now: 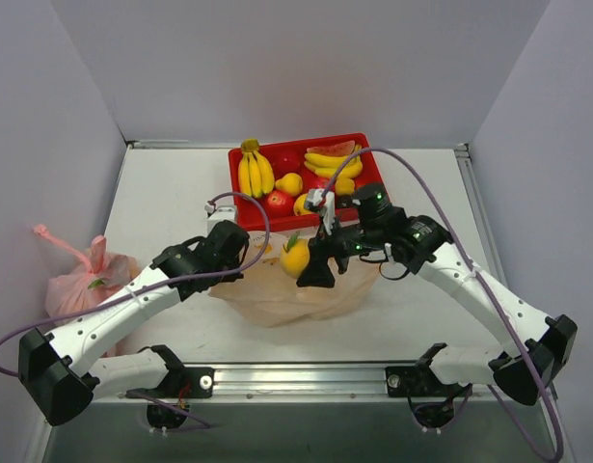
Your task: Untie the knot of the plastic bag and take out the fruit
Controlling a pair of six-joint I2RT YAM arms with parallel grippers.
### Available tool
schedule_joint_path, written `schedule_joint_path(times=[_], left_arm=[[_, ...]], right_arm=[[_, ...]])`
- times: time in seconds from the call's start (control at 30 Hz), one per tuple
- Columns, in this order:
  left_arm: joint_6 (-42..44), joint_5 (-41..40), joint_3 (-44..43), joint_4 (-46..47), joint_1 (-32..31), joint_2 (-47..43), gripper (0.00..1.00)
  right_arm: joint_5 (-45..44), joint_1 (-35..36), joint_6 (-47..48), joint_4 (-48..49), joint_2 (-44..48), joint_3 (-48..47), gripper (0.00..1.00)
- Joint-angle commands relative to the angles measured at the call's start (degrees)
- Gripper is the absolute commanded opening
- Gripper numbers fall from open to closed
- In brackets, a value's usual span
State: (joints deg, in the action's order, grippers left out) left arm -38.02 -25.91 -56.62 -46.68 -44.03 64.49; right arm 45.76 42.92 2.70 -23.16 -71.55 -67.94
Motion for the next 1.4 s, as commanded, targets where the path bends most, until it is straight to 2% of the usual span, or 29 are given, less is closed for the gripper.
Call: schedule_joint_path(times=[0.0,0.07,0.2,0.33,0.5,0.63,0.67,0.93,1.03,1.07,1.17,1.37], left_arm=[[1.4,5.4,-1.0,-1.1,0.2,-0.9,0.0],[1.7,6.7,-0.9,-1.9,0.2,-1.9,0.0],[3.3,13.3,-0.2,-3.7,0.2,-2.7,0.0],[4.6,18.8,1.0,-3.6,-0.3,-3.5,0.0],[5.1,17.7,3.2,-3.7,-1.0,-7.2,0.0],[5.0,16.1,5.1,-3.5,-0.8,-8.8,0.0],[4.9,15.5,5.6,-3.4,-0.8,-8.7,0.0],[3.1,13.6,6.6,0.0,-0.9,-7.8,0.0],[2.5,13.0,7.0,1.4,-0.7,-7.7,0.0],[2.3,12.8,7.1,1.8,-0.7,-7.8,0.0],[1.8,11.9,6.7,2.4,-0.7,-7.4,0.0],[0.8,10.0,6.1,3.4,-0.7,-7.2,0.0]], right_arm=[[-0.8,-7.6,-2.7,0.3,1.1,-6.7,0.1],[-1.9,-10.8,-4.4,0.4,-1.7,-10.5,0.1],[-10.5,-12.9,-3.1,0.8,-8.2,-17.3,0.15],[-17.8,-13.2,-3.1,1.6,-20.7,-24.5,0.17],[-22.5,-13.2,-1.8,3.5,-35.2,-33.2,0.19],[-23.3,-13.2,-2.6,8.5,-42.0,-38.0,0.25],[-23.9,-13.2,-2.7,11.0,-43.1,-38.4,0.29],[-40.5,-14.3,-8.2,13.5,-51.9,-45.1,0.46],[-42.4,-15.2,-9.5,14.2,-53.0,-45.5,0.69],[-42.3,-15.5,-9.6,14.1,-53.3,-45.7,0.81],[-41.7,-16.0,-10.3,14.1,-52.9,-44.9,0.99],[-37.9,-16.1,-8.7,13.5,-48.2,-40.9,1.0]])
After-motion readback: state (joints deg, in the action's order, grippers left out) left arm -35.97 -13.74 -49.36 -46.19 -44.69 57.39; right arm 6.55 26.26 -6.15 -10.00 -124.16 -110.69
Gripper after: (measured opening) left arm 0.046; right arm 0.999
